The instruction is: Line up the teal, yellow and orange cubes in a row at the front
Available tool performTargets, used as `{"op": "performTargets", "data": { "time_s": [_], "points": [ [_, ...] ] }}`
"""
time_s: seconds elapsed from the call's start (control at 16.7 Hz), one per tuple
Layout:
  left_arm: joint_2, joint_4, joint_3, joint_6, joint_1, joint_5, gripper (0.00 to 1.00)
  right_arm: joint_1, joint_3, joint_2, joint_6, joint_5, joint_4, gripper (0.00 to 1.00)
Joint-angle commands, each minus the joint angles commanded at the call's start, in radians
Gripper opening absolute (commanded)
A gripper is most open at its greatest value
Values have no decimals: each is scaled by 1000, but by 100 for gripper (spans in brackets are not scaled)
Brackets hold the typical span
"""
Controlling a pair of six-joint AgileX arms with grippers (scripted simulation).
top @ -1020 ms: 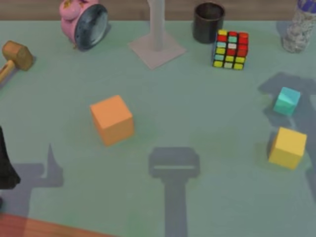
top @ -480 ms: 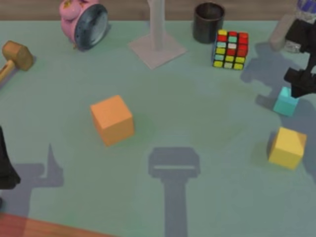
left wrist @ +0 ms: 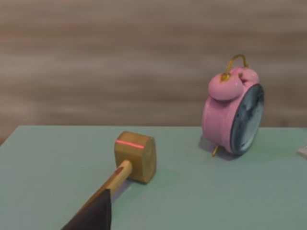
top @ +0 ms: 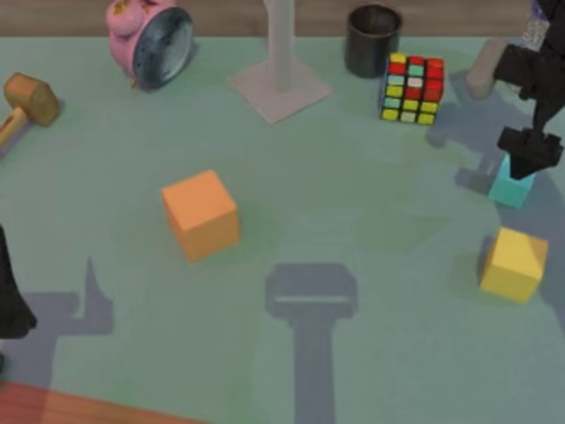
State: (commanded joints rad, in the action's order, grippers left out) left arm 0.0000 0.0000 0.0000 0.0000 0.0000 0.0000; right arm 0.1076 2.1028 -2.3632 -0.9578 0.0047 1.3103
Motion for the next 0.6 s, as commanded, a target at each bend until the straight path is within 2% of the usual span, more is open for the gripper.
{"op": "performTargets", "data": {
  "time_s": [0.3,0.6],
  "points": [
    [0,0,0,0,0,0,100,-2,-38,-8,-1,0,-42,100],
    [0,0,0,0,0,0,100,1,-184,-57,2,1,-250,100]
  ]
}}
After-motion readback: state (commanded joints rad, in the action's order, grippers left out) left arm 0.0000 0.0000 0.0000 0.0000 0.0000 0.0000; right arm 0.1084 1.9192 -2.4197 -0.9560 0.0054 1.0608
